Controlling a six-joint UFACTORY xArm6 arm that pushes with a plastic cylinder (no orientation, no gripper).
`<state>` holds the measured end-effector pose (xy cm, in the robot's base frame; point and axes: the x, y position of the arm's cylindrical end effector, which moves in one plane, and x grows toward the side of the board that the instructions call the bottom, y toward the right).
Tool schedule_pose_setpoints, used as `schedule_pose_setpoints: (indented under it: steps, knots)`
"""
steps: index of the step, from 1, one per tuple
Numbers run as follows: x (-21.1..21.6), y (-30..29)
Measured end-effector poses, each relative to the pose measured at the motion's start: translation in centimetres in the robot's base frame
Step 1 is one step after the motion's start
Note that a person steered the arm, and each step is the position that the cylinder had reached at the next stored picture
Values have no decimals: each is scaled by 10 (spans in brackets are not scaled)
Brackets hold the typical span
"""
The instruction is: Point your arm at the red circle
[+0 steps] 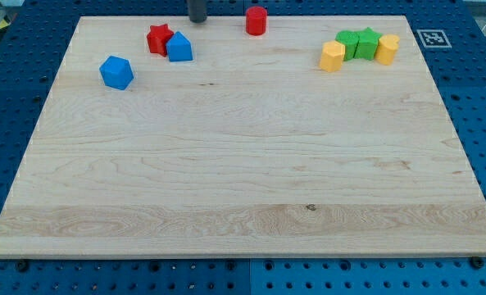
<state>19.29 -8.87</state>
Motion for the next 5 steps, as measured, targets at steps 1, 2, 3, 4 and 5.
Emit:
schedule_pose_setpoints:
  steps: [1, 2, 3, 4, 5]
  knots:
    - [-1, -6]
    - [-1, -6]
    - [-1, 15]
    - [0, 54]
    - [0, 56]
